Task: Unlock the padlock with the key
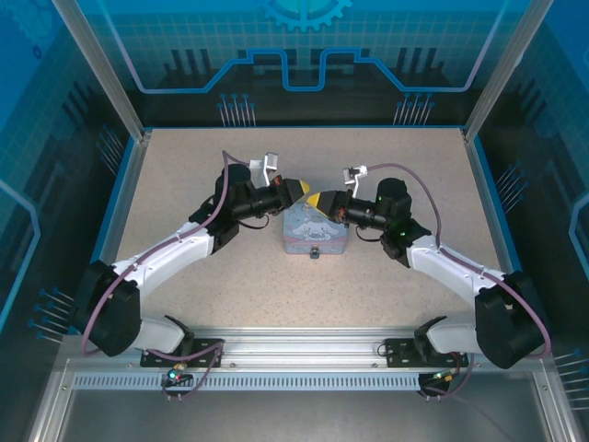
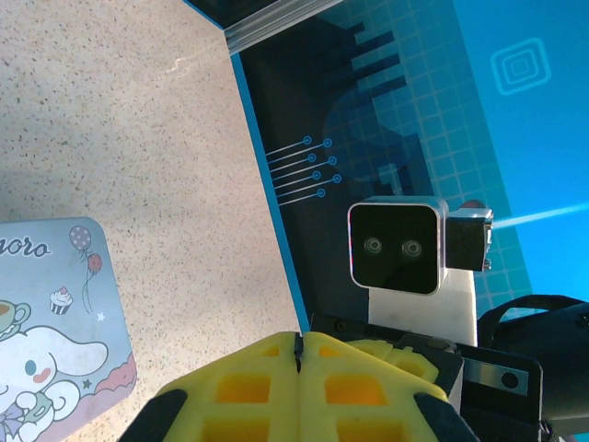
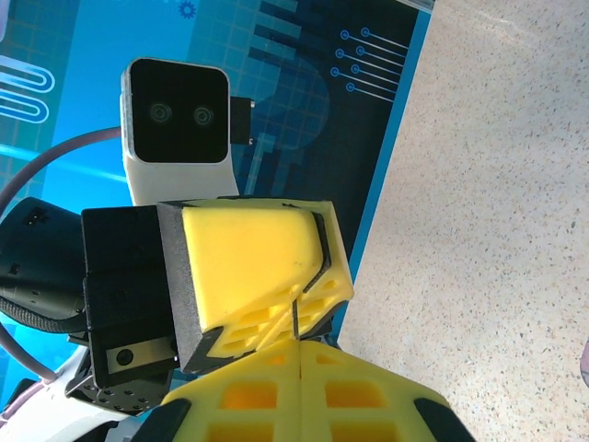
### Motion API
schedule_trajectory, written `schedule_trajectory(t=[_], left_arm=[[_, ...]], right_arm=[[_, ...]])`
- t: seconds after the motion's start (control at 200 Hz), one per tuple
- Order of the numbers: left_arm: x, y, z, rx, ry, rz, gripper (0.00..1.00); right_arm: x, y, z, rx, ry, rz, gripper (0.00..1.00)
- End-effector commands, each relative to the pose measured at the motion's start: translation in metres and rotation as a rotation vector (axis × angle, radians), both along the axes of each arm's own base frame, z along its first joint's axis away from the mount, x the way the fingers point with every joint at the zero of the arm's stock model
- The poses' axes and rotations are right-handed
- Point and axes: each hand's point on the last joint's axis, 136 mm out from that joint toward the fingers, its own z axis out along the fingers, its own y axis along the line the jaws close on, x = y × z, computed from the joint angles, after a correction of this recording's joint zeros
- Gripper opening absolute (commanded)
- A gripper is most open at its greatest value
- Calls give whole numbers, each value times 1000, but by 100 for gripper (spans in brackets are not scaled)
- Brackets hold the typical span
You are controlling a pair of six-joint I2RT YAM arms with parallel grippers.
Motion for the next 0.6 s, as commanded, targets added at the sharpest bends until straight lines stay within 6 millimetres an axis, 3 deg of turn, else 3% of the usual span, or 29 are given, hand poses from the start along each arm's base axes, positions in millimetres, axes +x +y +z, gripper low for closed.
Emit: schedule_trajectory(t=[0.0,0.065,0.19,0.23,0.265,0.455,0.545,0.595], left_arm=[[0,1,-9,20,-1,12,0],[3,8,-10,19,-1,62,0],[9,22,-7,-7,0,170,0],[9,24,-7,-13,4,203,0],[10,26,-7,-17,8,231,0],[12,30,-8,-48,14,341,0],[14,32,-7,-65,17,360,0],[16,33,-4,-70,13,372,0]], right_arm=[[4,-5,8,-22,-20,-19,23],[8,-19,6,-42,-15,-70,50],[14,-36,2,-63,-4,-150,80],[15,-38,1,-74,2,-165,86],[17,-39,-1,-81,9,-175,99],[28,-43,-13,-177,40,-241,100],[32,-59,-23,-310,72,-327,100],[36,-68,-15,-377,78,-370,100]])
